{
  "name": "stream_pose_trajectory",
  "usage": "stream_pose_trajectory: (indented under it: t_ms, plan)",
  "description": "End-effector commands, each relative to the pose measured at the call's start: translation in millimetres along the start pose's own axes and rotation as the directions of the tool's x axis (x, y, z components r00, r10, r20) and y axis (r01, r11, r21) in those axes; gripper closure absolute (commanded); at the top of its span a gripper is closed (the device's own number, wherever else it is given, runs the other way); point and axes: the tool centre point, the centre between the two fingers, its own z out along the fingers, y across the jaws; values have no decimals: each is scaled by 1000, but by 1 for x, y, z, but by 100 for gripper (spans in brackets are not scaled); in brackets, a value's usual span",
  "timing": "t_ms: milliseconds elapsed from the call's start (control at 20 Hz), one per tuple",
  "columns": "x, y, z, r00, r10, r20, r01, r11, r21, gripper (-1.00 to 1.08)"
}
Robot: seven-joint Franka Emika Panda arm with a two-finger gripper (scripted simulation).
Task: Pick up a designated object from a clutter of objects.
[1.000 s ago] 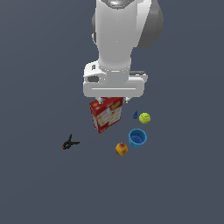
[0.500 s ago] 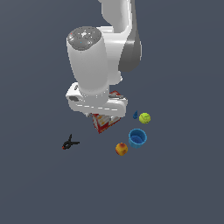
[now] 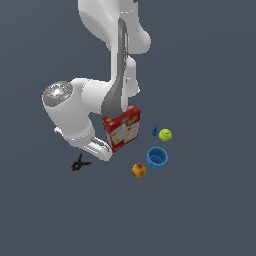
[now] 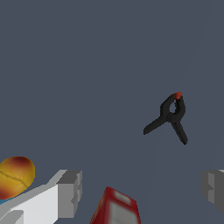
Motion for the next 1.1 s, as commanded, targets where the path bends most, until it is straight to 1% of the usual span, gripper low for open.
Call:
stream_pose_trajectory:
  t_ms: [0,250,500,700,900,1050]
  plan:
    - [13,20,21,997,70,-8,-70,998,-1,-92]
    - [28,53,52,985,172,-20,-172,985,-7,-92]
    - [36,74,72,972,231,-28,-232,973,-11,-92]
    - [38,81,78,968,250,-31,-250,968,-13,-92]
    - [37,80,79,969,247,-29,-247,969,-14,-92]
    - [37,81,87,968,248,-29,-248,969,-14,-92]
